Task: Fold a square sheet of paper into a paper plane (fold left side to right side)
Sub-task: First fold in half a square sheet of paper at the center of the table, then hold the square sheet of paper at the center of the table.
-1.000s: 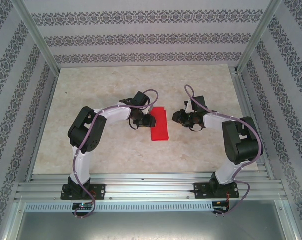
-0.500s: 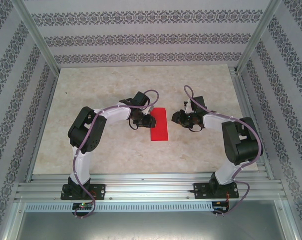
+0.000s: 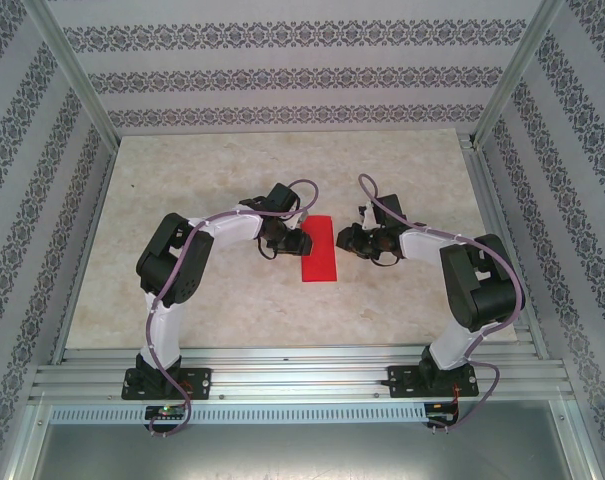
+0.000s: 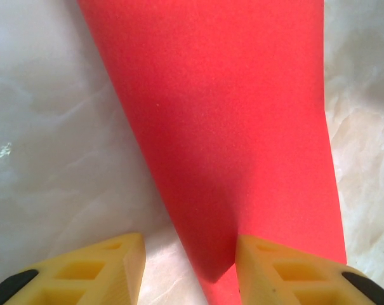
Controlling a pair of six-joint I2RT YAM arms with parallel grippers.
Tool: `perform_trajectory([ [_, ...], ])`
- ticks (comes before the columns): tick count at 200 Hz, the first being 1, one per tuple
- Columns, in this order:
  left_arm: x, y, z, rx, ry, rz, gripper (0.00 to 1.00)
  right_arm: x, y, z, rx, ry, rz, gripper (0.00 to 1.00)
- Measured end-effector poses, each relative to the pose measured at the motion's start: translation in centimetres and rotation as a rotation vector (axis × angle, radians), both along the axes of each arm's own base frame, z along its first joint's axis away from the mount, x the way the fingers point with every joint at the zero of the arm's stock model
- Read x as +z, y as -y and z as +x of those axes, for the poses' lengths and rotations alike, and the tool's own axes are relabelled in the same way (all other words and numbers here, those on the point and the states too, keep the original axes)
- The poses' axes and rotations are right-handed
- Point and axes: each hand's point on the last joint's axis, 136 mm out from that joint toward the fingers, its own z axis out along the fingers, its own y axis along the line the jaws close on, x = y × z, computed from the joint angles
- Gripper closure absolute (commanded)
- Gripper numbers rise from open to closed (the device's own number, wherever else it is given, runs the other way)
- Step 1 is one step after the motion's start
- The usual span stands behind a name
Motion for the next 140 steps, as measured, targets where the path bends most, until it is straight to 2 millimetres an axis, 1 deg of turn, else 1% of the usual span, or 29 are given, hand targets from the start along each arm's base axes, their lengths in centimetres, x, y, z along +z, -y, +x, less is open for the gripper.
perform_trajectory([
  [110,-0.08,0.07,0.09,0.0,-0.008,0.003,0.54,0.01,-0.01,0.0,0.0,0.0,0.0,0.71],
  [140,-0.07,0.13,0.08,-0.001,-0.011,0.002,0.52,0.0,0.0,-0.01,0.0,-0.001,0.0,0.71],
])
